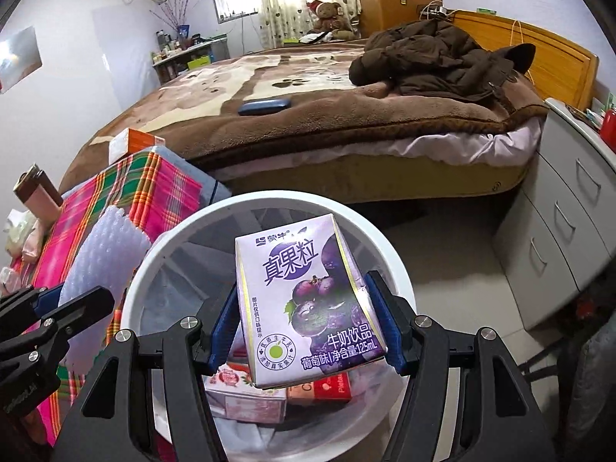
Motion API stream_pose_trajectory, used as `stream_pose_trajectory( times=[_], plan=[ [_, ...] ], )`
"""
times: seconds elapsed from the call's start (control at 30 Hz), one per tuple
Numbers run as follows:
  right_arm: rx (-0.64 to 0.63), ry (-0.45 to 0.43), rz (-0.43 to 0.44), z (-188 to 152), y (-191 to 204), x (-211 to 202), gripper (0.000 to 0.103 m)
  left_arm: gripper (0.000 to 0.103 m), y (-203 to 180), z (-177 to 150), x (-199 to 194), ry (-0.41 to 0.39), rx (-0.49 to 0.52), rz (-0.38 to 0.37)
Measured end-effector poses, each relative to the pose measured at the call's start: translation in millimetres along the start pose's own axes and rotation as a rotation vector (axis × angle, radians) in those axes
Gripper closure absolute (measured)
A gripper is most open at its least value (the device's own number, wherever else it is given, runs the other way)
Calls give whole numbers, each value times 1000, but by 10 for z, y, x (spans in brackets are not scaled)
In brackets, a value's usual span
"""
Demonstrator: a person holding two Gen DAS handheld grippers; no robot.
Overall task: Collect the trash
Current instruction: 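Carry the foam sleeve and grape carton over the white bin with both tools, then open both tools to drop the foam sleeve and grape carton into the bin, then move both open tools back over the table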
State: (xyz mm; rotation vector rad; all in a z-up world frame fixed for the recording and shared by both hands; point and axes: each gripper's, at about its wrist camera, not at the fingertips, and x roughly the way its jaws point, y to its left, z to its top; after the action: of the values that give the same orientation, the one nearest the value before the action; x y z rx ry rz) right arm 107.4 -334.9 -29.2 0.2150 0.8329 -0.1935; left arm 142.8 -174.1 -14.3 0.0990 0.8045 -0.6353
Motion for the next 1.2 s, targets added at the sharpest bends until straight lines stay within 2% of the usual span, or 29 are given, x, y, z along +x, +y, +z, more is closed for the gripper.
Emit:
stream_pose_trajectory(
  times=[0.1,0.17,0.23,0.37,0.5,0.9,1.2],
  plan=[
    [-9,4,-8,10,2,9,39,65,-11,26,32,4,-9,3],
    [-10,9,-11,11,-2,20,39,46,0,27,41,5,-11,11],
    [-11,16,-15,6,-12,38,39,35,15,16,32,5,-20,6],
    [-3,10,-19,2,-15,22,38,34,50,8,0,-1,-24,20],
    [6,-9,-2,11,-15,-28,33,30,107,-5,-48,-3,-40,26],
    [-13,-47,30,-17,181,-151,32,29,309,-102,-339,-44,-85,53],
    [-32,-76,79,-19,417,-223,32,29,537,-194,-593,-87,-118,117]
  ],
)
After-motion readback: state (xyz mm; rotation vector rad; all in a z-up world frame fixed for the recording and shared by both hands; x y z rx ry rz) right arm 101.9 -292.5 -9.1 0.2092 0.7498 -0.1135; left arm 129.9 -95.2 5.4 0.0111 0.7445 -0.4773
